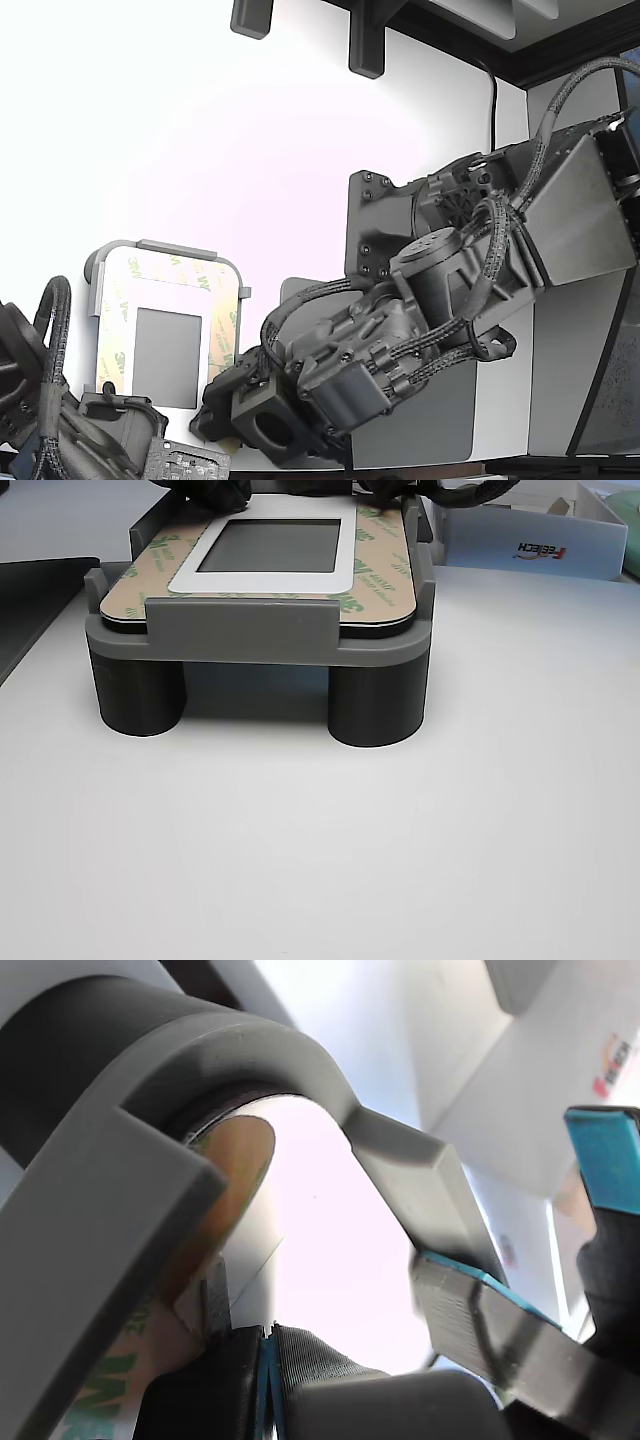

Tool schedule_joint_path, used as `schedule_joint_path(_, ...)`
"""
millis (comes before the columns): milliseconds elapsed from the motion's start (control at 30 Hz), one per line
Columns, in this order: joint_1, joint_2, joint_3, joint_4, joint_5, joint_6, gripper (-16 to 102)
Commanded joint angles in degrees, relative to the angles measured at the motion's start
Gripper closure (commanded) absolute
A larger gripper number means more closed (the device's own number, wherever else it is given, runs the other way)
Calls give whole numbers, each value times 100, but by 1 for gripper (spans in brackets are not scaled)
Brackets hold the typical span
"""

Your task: Peel off protective film from adhesive tape.

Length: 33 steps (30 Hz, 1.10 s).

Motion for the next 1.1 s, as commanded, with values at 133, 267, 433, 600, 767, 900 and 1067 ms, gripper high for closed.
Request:
schedule_joint_path(133, -9, 53, -123, 26, 9, 18, 96)
schedule_joint_path(267, 35, 70, -123, 44, 44, 53, 96)
schedule_joint_path(433, 53, 53, -123, 44, 44, 53, 96)
schedule_joint_path(600, 0, 158, -211, 211, 88, -18, 96)
schedule_joint_path(767, -299, 387, -457, 738, 0, -141, 96)
schedule_joint_path(900, -686, 694, -475, 993, -123, -281, 94)
schedule_joint_path(1067, -1002, 1459, -325, 1582, 35, -88, 71)
